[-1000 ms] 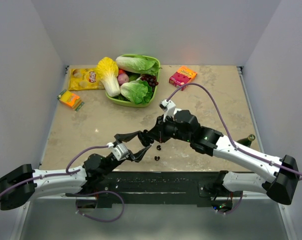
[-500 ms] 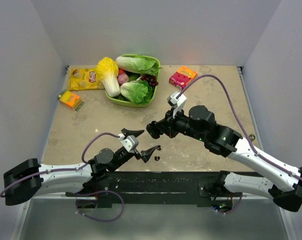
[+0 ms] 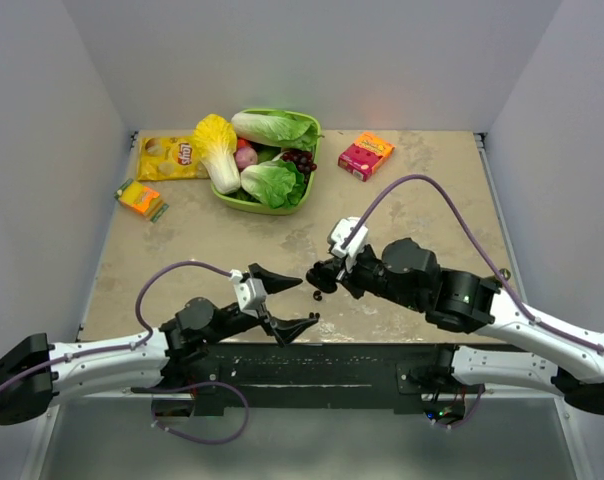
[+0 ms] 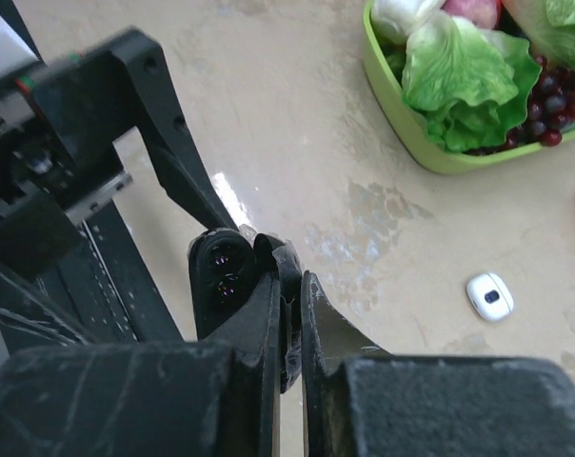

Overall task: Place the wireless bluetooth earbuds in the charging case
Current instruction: Open the charging case.

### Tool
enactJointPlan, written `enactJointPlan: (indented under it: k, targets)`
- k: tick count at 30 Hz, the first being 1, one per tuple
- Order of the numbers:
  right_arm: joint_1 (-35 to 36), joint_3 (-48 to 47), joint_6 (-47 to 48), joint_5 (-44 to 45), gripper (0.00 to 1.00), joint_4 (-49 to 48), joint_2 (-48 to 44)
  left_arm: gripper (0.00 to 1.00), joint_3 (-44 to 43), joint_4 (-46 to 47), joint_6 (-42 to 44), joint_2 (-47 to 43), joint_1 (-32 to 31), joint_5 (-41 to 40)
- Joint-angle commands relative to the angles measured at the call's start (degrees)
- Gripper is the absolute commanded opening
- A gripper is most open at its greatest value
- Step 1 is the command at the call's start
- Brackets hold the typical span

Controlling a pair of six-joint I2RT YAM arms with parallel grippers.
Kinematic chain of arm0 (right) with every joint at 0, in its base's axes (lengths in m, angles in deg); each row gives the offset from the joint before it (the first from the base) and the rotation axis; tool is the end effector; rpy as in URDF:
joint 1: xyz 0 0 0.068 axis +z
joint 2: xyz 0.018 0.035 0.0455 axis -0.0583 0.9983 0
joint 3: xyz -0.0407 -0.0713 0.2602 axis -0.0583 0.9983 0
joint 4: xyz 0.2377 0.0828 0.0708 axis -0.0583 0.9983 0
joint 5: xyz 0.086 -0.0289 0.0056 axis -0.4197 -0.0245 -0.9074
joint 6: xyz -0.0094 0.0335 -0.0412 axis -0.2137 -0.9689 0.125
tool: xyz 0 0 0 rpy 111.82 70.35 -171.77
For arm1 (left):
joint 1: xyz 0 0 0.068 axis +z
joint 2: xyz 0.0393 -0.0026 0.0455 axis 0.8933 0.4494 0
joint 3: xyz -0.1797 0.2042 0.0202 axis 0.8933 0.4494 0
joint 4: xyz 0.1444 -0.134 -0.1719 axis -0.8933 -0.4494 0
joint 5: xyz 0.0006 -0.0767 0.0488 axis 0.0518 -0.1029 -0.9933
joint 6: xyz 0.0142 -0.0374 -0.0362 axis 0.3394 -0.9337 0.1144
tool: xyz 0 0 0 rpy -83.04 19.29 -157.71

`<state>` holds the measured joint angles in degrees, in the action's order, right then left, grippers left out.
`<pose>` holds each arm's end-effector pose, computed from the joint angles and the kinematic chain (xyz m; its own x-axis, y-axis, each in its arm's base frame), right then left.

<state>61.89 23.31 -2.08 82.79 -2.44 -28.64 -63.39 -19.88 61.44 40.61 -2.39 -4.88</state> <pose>0.0872 0.1742 0.3813 -0.0734 -0.3003 -0.9510 -0.8298 0.5473 -0.1088 0.0724 -0.1628 0.2312 -0.0919 -0.2144 -0.9724 0.9215 0.3516 -0.1646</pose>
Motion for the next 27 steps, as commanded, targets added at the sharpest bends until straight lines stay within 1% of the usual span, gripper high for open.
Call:
enactJointPlan:
  k: [1, 2, 4, 5, 8, 11, 12, 16, 20, 27]
  targets:
    - [2.6, -2.8, 4.5, 5.7, 0.00, 3.3, 2.1, 1.00, -3.6, -3.2, -2.7, -2.5, 0.9, 5.5]
    - [3.1, -3.1, 4.5, 5.7, 0.00, 3.7, 3.0, 1.00, -3.9, -3.5, -2.6, -2.2, 1.3, 5.7]
    - [4.1, -3.3, 4.5, 6.4, 0.00, 4.1, 3.7, 0.96, -5.2, -4.3, -2.0, -1.2, 2.5, 7.3]
    - [4.3, -3.4, 4.6, 6.8, 0.00, 4.2, 3.9, 0.91, -5.6, -4.4, -1.9, 0.1, 2.8, 8.0]
    - [5.1, -3.2, 4.6, 6.3, 0.00, 3.7, 3.5, 0.84, -7.0, -5.1, -1.8, 3.2, 4.3, 10.1]
    - [5.4, -3.6, 4.8, 5.6, 0.00, 4.3, 3.7, 0.79, -7.3, -3.5, -2.8, 5.2, 6.3, 13.0]
    - [5.5, -3.6, 4.8, 5.6, 0.00, 4.5, 3.8, 0.78, -7.3, -2.5, -3.4, 5.5, 6.9, 14.7]
    - [5.8, -3.3, 4.8, 5.0, 0.00, 4.5, 4.0, 0.76, -7.5, -1.6, -3.6, 6.2, 8.8, 16.1]
    - [5.9, -3.0, 4.9, 4.9, 0.00, 4.5, 4.6, 0.76, -7.8, -0.3, -3.9, 5.5, 9.1, 16.7]
    - [6.0, -2.9, 5.2, 5.1, 0.00, 3.4, 5.4, 0.76, -9.5, 0.9, -4.9, 6.2, 9.1, 20.9]
